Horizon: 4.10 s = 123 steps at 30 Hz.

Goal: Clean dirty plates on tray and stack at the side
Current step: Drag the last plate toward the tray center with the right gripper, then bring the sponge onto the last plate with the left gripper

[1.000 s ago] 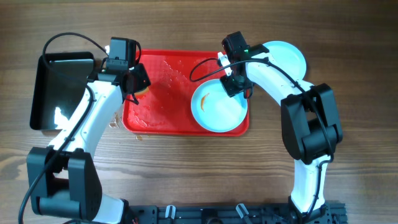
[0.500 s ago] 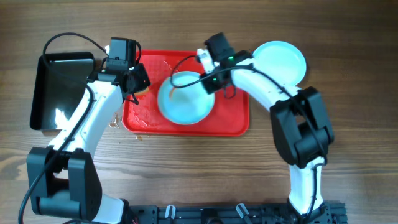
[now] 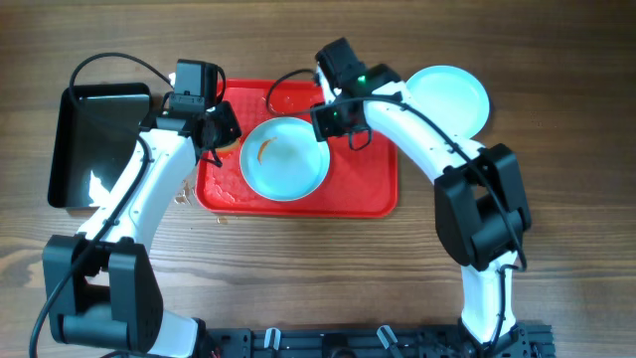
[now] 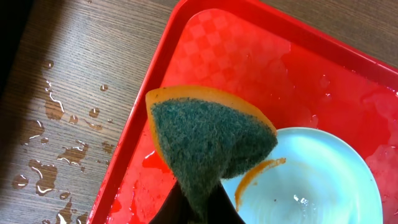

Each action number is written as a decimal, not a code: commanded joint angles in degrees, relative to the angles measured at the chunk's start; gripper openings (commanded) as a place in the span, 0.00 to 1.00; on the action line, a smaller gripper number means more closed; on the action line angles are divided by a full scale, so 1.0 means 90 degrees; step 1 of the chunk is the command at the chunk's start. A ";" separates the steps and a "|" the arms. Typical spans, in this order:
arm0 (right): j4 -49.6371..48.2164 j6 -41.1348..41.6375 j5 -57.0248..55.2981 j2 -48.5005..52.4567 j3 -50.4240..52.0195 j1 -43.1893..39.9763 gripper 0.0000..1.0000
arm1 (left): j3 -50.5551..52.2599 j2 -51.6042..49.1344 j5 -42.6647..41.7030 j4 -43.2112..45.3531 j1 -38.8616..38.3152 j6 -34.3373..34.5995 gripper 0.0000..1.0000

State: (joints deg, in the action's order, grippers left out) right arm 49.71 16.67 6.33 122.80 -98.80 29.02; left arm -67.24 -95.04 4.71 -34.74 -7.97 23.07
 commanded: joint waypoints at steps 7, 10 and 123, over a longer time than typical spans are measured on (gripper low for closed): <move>0.0908 0.2302 0.1919 0.0070 0.0274 0.0304 1.00 | 0.0066 -0.0068 -0.0049 0.0022 -0.0002 0.0036 0.04; 0.0947 0.2895 0.2052 0.0070 0.0328 0.0423 0.99 | 0.0066 -0.0068 -0.0046 0.0019 -0.0002 0.0036 0.04; -0.1727 0.1469 -0.0367 0.0070 0.1462 0.0420 0.04 | 0.1438 -0.1256 -0.0624 0.2074 -0.1103 0.0204 0.04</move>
State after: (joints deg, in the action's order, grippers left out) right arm 34.15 30.39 4.78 122.58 -86.21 33.06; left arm -54.72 -103.22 -7.03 -15.33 -17.63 24.36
